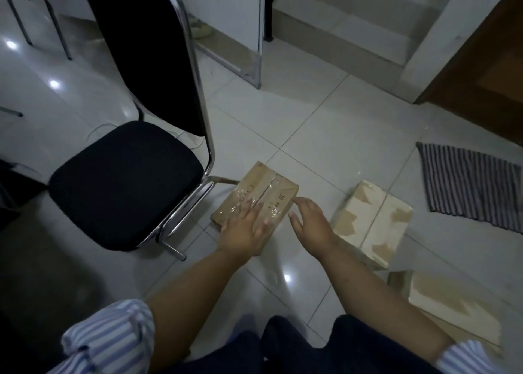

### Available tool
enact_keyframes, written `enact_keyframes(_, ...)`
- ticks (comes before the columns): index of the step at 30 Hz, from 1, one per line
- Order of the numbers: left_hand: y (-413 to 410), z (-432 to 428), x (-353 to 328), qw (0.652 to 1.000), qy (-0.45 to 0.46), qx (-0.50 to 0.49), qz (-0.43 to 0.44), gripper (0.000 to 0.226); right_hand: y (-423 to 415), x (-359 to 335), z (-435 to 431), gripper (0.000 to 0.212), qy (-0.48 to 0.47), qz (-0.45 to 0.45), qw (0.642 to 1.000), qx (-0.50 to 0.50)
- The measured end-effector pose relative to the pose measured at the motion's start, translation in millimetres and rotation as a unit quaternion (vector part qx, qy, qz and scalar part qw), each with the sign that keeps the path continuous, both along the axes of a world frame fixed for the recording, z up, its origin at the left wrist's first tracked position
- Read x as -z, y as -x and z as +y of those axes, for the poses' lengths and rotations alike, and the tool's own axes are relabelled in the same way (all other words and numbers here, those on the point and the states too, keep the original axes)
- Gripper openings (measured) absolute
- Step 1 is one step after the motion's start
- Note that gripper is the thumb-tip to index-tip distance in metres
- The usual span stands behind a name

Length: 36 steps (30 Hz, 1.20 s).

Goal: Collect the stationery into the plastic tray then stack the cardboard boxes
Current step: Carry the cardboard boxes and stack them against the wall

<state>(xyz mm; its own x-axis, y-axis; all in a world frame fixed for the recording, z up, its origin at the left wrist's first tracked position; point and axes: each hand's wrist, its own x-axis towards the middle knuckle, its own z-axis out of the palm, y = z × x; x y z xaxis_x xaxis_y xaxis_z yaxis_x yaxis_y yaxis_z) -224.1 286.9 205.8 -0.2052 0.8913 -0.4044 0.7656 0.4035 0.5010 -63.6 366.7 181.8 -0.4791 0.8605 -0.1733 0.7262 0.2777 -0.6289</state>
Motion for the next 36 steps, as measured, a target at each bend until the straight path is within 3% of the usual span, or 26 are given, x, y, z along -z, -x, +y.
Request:
enact_keyframes(8,1.7,38.8,136.7,0.999,0.018,-0.016,0.04,0.054,14.2,130.2,56.8,0.039,0.025,0.019,0.999,0.017)
enact_keyframes(16,29.7,61.9,282.4,0.995,0.054,-0.062,0.053,0.054,40.6,275.4,117.3,0.043,0.025,-0.033,0.999,-0.011)
enact_keyframes(19,43.7,67.9,329.7,0.986,0.071,-0.128,0.083,0.059,51.9,321.6,140.5,0.051,0.023,-0.084,0.996,-0.018)
enact_keyframes(21,50.8,74.6,349.5,0.961,0.109,-0.227,0.111,0.064,55.6,339.2,154.1,0.053,0.014,-0.104,0.994,-0.017)
enact_keyframes(24,53.7,84.5,374.8,0.923,0.168,-0.336,0.082,0.067,55.2,365.6,165.0,0.053,0.02,-0.153,0.987,-0.049)
enact_keyframes(28,44.4,87.5,389.2,0.932,0.153,-0.322,0.061,0.07,42.8,387.2,156.5,0.053,0.004,-0.226,0.972,-0.067)
enact_keyframes(36,49.7,99.9,380.3,0.985,0.067,-0.142,0.068,0.066,-6.3,403.2,90.6,0.055,0.012,-0.227,0.97,0.092)
